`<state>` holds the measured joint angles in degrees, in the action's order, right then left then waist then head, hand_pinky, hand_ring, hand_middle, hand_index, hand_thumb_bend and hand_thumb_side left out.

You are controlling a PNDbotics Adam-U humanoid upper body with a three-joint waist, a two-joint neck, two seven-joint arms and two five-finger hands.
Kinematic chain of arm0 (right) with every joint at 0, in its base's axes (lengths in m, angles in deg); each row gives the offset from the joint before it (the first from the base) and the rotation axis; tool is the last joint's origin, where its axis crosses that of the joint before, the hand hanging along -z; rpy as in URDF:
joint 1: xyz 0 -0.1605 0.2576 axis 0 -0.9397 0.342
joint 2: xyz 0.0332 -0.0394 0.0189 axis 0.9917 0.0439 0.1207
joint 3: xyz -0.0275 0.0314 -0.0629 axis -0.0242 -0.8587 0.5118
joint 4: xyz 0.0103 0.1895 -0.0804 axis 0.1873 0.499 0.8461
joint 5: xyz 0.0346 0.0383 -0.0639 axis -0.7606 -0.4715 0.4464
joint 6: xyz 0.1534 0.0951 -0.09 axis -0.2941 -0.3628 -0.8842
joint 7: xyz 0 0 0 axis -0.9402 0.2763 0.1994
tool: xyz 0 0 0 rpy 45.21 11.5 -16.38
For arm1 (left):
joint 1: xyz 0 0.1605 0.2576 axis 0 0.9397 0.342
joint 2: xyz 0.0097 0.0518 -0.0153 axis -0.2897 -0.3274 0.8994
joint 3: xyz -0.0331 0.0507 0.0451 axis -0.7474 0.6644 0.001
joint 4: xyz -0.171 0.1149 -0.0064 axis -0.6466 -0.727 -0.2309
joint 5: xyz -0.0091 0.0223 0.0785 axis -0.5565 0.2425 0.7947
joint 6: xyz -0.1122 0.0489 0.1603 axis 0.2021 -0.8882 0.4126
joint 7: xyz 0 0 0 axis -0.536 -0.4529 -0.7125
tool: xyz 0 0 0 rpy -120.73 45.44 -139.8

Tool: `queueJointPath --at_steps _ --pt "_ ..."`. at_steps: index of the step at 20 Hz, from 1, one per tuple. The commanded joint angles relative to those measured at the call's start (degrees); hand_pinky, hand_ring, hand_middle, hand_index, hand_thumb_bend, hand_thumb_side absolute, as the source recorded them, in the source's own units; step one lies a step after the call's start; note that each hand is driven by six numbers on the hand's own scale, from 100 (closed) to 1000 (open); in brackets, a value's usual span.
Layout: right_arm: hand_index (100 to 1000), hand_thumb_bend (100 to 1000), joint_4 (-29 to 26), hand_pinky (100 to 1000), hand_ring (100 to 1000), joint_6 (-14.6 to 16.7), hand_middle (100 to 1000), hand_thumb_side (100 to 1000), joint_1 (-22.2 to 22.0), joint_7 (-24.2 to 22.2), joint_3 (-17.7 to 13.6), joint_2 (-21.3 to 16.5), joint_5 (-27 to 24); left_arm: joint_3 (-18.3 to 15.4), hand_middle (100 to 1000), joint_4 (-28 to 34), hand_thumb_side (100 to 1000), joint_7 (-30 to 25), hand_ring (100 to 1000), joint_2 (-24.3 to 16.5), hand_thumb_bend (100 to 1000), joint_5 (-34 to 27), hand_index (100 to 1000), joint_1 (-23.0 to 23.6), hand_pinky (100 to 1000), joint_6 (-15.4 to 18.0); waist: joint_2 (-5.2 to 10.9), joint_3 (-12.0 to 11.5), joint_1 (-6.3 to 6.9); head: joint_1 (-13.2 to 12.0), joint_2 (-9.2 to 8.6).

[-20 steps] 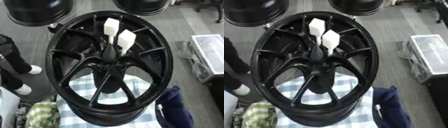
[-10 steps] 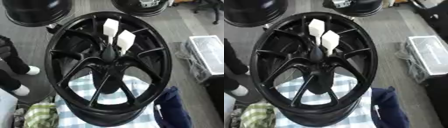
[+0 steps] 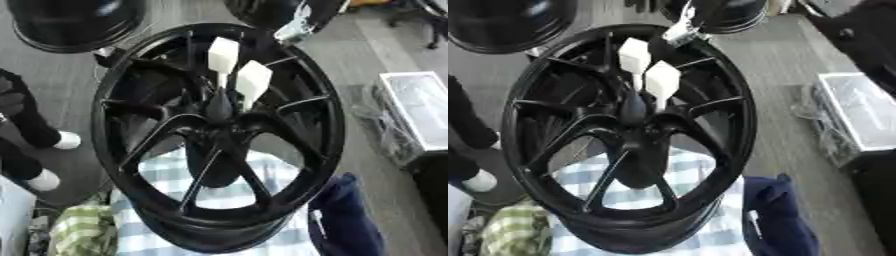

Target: Pull the pin out of the wheel hub.

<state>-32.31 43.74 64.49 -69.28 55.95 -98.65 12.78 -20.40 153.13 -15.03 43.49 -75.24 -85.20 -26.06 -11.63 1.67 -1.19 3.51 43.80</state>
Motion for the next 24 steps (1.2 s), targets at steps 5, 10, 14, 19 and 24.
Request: queueJointPath --at_steps 5,10,14,19,24 --pt "861 519 -1.41 823 773 -1.86 769 425 0.8 -0.93 0.44 -1.04 0.73 -0.02 680 0.44 827 -0.24 688 -1.38 100 0.29 709 -0.23 767 0.07 1.22 0.18 0.27 -0.57 0.32" --pt "842 494 -2.69 822 761 -2.06 758 366 -0.06 -0.31 0.93 -1.37 0.72 0.01 679 0.47 829 -0.34 688 -1.17 100 0.25 709 -0.19 768 0.02 1.13 0.14 0.35 -0.56 0.32" --pt "829 470 -3.77 816 742 -0.99 745 319 -1.05 0.01 0.9 -2.12 1.26 -0.01 678 0.5 830 -0.35 688 -1.08 100 0.22 709 -0.13 768 -0.02 1.02 0.1 0.36 -0.72 0.32" --pt "816 455 -5.12 808 713 1.5 729 276 -2.32 2.21 0.51 -2.98 3.12 0.02 677 0.52 831 -0.43 688 -0.85 100 0.17 709 -0.13 769 -0.12 0.78 0.07 0.45 -0.89 0.32" --pt "811 451 -5.69 807 708 2.2 724 260 -3.44 3.39 0.61 -3.55 3.35 0.06 676 0.57 831 -0.47 689 -0.66 100 0.14 708 -0.21 769 -0.18 0.6 0.02 0.58 -0.96 0.32"
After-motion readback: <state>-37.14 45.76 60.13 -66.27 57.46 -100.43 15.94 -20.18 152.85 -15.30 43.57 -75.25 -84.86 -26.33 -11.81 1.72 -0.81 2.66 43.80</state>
